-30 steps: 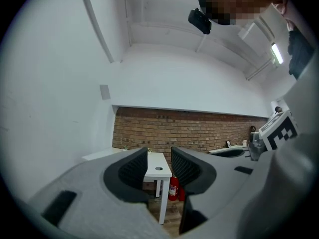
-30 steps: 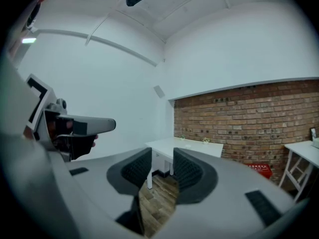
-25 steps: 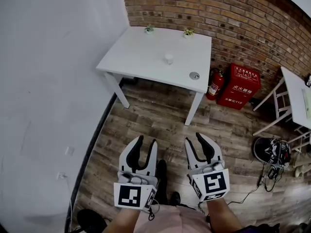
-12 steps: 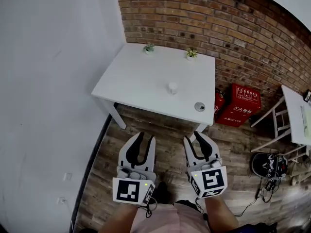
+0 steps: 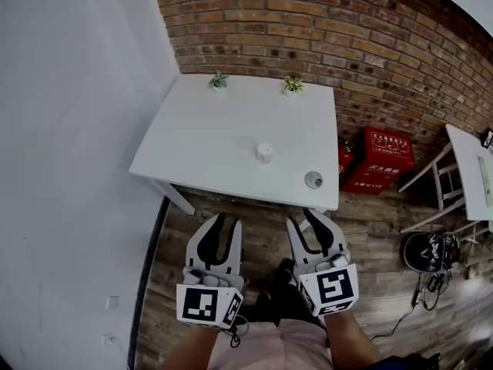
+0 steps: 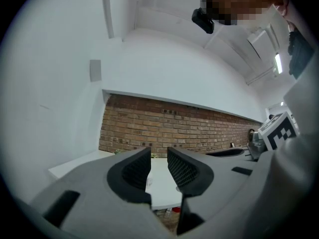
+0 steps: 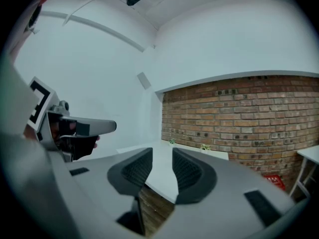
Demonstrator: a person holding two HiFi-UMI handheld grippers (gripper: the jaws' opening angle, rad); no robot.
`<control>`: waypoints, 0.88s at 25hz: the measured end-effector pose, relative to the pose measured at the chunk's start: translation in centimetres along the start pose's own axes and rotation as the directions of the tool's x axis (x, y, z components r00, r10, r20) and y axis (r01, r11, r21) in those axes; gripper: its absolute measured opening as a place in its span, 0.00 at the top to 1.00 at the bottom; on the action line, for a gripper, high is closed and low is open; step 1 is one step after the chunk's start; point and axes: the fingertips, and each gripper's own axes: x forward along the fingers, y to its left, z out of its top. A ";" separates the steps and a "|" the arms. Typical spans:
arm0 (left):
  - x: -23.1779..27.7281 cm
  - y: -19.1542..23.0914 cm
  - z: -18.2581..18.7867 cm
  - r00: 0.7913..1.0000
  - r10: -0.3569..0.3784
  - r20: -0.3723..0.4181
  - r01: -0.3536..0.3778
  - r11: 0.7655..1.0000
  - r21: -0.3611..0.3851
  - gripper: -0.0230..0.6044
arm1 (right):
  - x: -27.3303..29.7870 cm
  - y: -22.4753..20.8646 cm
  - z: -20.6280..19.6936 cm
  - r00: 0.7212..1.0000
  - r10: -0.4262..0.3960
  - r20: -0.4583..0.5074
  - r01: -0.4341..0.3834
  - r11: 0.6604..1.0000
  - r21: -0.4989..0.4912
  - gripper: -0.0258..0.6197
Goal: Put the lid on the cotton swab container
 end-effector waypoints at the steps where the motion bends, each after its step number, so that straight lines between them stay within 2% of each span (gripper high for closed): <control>1: 0.6 0.1 -0.5 1.000 -0.003 -0.010 0.003 1.000 -0.003 0.81 | 0.6 -0.3 -0.4 1.000 0.001 -0.007 -0.001 1.000 0.004 0.76; 6: 4.6 1.5 -2.4 0.999 -0.006 -0.051 0.005 1.000 -0.008 0.81 | 4.3 -2.2 -2.6 0.999 0.014 -0.044 -0.013 0.999 0.035 0.76; 12: 11.0 3.6 -3.4 0.997 0.014 -0.074 -0.013 1.000 0.001 0.79 | 10.9 -5.7 -3.1 0.998 0.050 -0.035 -0.048 0.997 0.054 0.76; 22: 19.8 6.7 1.0 0.997 0.073 -0.003 -0.073 0.996 0.043 0.78 | 19.4 -10.6 1.8 0.990 0.136 0.037 -0.137 0.990 0.018 0.72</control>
